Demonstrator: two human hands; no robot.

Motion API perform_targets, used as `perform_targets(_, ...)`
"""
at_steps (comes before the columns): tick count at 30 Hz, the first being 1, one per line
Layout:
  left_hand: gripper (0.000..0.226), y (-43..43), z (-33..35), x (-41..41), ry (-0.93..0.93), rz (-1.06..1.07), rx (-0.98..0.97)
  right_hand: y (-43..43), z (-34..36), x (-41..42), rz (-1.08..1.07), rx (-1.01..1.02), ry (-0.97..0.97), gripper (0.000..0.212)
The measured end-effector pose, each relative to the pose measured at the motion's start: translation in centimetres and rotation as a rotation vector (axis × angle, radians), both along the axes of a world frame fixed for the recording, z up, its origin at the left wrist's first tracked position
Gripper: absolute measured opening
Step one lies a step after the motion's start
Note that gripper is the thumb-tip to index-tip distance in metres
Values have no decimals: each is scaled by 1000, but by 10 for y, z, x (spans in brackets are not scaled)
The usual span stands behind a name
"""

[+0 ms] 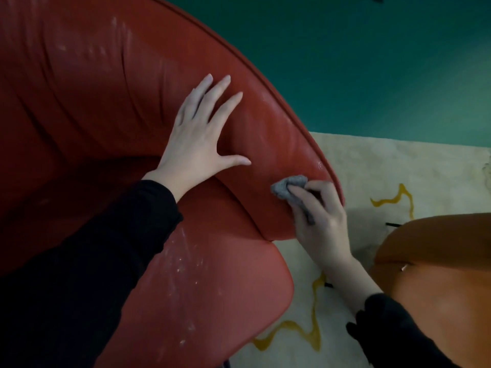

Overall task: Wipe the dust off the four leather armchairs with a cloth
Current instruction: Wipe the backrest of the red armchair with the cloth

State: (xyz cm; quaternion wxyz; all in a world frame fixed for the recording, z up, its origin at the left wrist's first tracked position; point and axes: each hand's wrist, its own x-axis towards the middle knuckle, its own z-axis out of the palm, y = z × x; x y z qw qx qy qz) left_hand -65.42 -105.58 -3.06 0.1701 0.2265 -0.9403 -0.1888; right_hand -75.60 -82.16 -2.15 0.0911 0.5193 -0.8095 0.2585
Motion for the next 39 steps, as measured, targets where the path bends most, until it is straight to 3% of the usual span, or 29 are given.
perform_targets(6, 107, -8, 2, 4, -12, -33, -11, 1, 10, -15, -271, -128, 50, 18)
perform_targets(11, 112, -12, 4, 6, -33, -57, -29, -9, -1, 7, -81, -77, 40, 17)
perform_targets(15, 115, -16, 3, 10, -30, -60, -69, -70, 18, -15, 28, -134, 21, 18)
perform_targets(18, 116, -22, 1, 15, -22, -6, -78, -111, 22, -26, 119, -102, 111, 17)
perform_targets(26, 117, -42, -1, 26, -28, 25, -86, -76, 11, -14, 427, 181, 157, 15)
perform_targets(29, 116, -43, -2, 26, -7, 26, -68, -99, 27, -21, 332, 105, 2, 19)
perform_targets(32, 114, -44, -3, 27, 20, 16, -40, -141, 38, -35, 196, -8, -6, 19)
perform_targets(39, 112, -48, 0, 31, 24, -18, -13, -117, 24, -19, 298, 98, 10, 19)
